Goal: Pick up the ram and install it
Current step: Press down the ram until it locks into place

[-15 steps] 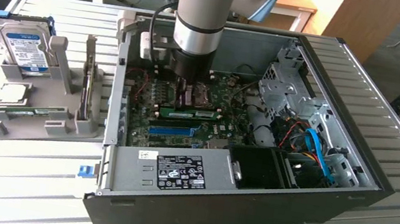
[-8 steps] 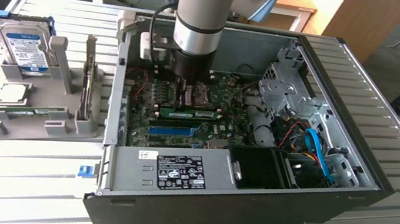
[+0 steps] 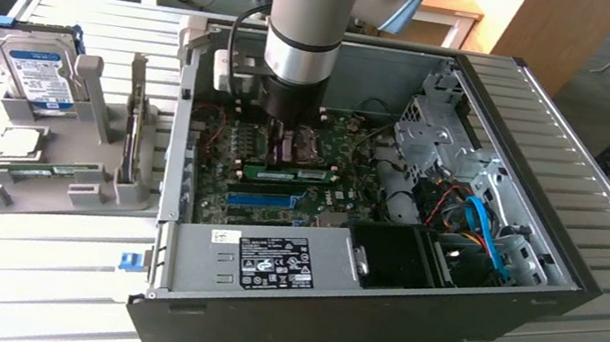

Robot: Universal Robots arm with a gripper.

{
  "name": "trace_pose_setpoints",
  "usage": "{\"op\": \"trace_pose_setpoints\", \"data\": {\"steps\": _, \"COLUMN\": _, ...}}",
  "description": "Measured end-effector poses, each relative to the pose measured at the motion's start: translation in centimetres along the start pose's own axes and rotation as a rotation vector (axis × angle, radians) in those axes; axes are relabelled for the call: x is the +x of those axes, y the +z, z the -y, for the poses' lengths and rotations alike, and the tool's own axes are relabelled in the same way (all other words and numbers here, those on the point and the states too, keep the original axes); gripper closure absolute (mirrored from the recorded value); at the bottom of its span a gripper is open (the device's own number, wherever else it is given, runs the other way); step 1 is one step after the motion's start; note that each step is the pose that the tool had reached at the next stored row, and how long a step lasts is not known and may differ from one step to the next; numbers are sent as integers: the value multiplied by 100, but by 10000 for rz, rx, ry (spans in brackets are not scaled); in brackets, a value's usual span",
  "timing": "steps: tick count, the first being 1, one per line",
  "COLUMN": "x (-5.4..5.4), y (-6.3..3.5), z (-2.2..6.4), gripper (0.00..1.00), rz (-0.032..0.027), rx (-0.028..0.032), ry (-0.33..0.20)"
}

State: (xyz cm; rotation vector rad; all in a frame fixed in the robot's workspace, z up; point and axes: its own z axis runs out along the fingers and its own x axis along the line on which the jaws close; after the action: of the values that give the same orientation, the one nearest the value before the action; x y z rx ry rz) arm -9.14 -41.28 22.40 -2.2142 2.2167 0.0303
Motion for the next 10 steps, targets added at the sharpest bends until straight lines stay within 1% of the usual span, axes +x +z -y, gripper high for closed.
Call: {"op": "trace_pose_setpoints", "data": {"steps": 10, "x": 0, "y": 11, "z": 0, "gripper": 89, "rz": 1, "rx": 0, "ry": 0}}
